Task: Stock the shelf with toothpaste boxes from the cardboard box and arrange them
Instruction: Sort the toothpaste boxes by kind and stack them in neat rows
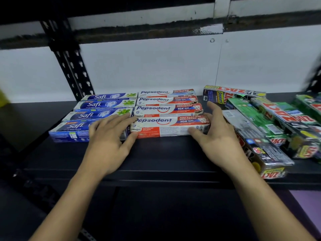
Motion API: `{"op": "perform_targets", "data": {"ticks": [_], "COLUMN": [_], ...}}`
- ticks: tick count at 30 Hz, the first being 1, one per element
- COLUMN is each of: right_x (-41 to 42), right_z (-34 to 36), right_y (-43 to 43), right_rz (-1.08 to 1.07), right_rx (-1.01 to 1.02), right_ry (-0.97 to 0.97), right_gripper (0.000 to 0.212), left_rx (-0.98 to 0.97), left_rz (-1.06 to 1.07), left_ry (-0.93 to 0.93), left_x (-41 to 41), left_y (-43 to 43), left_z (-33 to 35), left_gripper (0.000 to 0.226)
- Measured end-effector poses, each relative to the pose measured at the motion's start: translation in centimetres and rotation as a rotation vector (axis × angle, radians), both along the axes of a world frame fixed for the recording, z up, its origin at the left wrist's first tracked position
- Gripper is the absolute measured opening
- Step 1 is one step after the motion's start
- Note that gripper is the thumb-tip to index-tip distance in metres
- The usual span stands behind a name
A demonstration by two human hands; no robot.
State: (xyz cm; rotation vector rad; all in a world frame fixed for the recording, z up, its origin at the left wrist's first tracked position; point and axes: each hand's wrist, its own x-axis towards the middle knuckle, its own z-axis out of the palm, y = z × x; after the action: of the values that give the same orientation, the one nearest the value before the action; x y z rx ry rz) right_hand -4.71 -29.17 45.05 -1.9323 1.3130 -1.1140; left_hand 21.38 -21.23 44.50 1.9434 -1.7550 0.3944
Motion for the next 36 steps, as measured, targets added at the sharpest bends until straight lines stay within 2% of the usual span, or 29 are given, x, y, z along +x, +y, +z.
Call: {"op": "perform_targets", "data": {"ticks": [16,25,30,34,36], "right_x": [0.2,0.3,-1.4,-4.0,-5.7], "right_z": [0.4,0.5,0.8,1.6,2.5], "right_y": [0.3,2.2,5.9,8.4,9.0], "right_rz": [0.017,-0.033,0.026,0.039,0.032], "right_rx": [-0.025,-0.264,-0.314,-0.392,-0.457], "right_ry": [0.009,0.022,0.161,0.163,0.145], "right_gripper": [0.078,0.058,0.048,0.040,0.032], "left_rx": [-0.010,-0.008,-0.002,0.019,0.002], "left_rz": [-0.005,0.009,0.003,0.021,0.029], "left_ry": [0.006,-0.002,-0.083,-0.266,-0.290], "left_x": [-0.1,-0.7,-1.4,-2.3,-3.6], "left_y": [0.0,0.3,0.6,0.8,0.9], "left_z": [0.1,0.6,0.8,1.4,1.7], "left_gripper": [0.056,0.062,0.062,0.060,0.060]}}
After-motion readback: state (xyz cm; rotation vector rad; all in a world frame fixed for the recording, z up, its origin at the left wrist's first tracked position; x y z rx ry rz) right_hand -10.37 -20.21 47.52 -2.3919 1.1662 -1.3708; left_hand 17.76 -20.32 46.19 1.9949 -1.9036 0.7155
